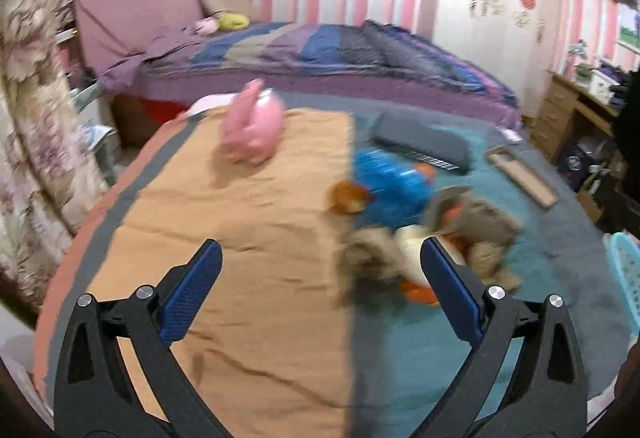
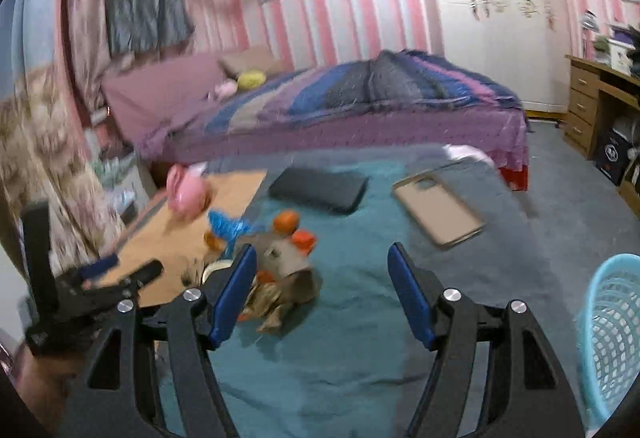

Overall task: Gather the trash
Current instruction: 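Grasp the crumpled brown cloth with the right gripper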

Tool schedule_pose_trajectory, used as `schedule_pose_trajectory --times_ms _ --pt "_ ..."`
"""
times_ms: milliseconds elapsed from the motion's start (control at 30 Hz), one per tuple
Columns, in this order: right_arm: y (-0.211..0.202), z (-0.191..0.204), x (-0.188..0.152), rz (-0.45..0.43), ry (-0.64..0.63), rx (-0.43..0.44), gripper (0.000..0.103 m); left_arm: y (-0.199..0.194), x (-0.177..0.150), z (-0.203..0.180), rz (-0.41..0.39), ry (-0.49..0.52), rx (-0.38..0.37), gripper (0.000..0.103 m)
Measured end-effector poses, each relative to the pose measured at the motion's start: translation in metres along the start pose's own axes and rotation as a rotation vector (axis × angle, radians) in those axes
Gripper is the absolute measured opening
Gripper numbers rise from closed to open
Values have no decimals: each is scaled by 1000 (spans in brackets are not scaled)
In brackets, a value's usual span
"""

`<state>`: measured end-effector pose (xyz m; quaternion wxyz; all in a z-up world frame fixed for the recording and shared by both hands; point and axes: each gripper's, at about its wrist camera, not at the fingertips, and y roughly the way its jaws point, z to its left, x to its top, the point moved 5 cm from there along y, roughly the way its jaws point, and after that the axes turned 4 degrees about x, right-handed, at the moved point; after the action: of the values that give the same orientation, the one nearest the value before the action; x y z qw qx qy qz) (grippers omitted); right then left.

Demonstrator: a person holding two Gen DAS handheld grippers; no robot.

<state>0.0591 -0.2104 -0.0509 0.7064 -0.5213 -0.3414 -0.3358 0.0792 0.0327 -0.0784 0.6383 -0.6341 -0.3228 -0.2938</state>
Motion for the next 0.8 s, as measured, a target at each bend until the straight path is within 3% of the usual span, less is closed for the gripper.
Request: schedule_pose_trajectory --times_ms 133,233,367,433,600,700,800 --pt "27 21 -22 98 -6 22 67 9 -11 30 38 -62 -8 95" --pt "47 35 -37 168 -20 37 67 11 -16 39 41 -44 -5 95" --pt "68 44 -51 230 -53 8 66 14 -18 48 56 -91 -18 95" --pt "80 41 -56 255 -42 -11 62 16 -20 46 66 -96 -29 95" --pt "98 37 -63 316 5 49 35 18 -22 31 75 -69 -47 95" --pt "92 42 -59 297 -35 65 26 16 -22 16 76 -44 -70 95" --pt "78 44 -51 265 -50 99 26 10 -21 6 70 -38 -106 95"
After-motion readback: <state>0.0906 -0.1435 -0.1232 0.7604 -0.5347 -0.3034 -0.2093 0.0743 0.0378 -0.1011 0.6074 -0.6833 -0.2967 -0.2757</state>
